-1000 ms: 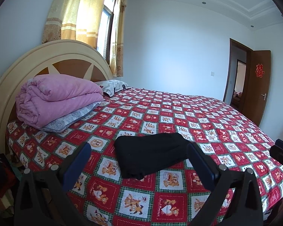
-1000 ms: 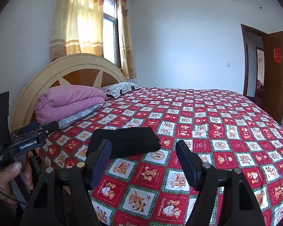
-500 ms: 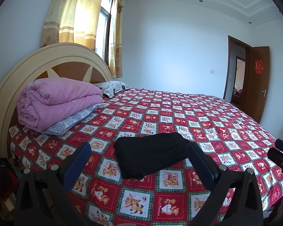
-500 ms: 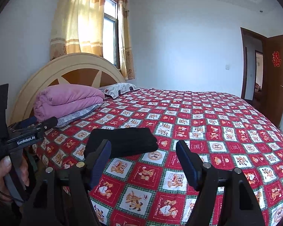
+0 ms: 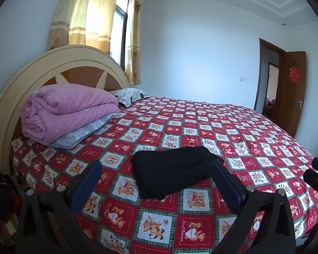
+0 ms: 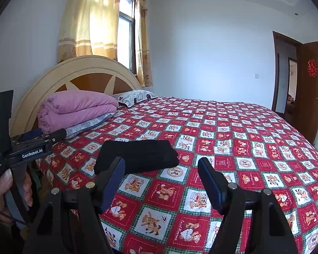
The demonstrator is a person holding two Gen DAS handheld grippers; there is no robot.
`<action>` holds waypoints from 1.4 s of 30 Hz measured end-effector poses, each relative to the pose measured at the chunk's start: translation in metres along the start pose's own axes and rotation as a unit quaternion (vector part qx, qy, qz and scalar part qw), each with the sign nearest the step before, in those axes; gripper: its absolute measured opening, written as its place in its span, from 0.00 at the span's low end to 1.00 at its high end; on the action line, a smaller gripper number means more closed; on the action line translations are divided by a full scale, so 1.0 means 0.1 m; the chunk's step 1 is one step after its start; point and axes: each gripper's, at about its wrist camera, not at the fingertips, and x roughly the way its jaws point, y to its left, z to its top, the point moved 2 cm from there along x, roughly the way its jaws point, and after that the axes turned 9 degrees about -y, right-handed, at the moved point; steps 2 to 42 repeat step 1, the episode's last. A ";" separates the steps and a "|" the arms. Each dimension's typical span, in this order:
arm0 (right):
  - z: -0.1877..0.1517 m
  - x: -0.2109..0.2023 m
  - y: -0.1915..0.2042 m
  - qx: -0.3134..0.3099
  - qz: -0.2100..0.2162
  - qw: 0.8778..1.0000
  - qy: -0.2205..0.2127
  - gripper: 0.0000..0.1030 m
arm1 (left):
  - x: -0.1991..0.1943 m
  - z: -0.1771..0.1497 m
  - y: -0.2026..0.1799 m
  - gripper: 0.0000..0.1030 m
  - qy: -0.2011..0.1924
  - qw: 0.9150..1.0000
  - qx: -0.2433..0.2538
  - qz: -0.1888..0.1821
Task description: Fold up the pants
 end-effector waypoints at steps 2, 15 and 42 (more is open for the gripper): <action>0.00 0.00 0.00 0.000 0.000 1.000 0.000 0.70 | 0.01 0.00 -0.01 1.00 0.002 1.000 0.002 -0.007; 0.00 0.00 0.00 0.000 0.000 1.000 0.000 0.70 | 0.01 0.00 -0.01 1.00 0.002 1.000 0.002 -0.007; 0.00 0.00 0.00 0.000 0.000 1.000 0.000 0.70 | 0.01 0.00 -0.01 1.00 0.002 1.000 0.002 -0.007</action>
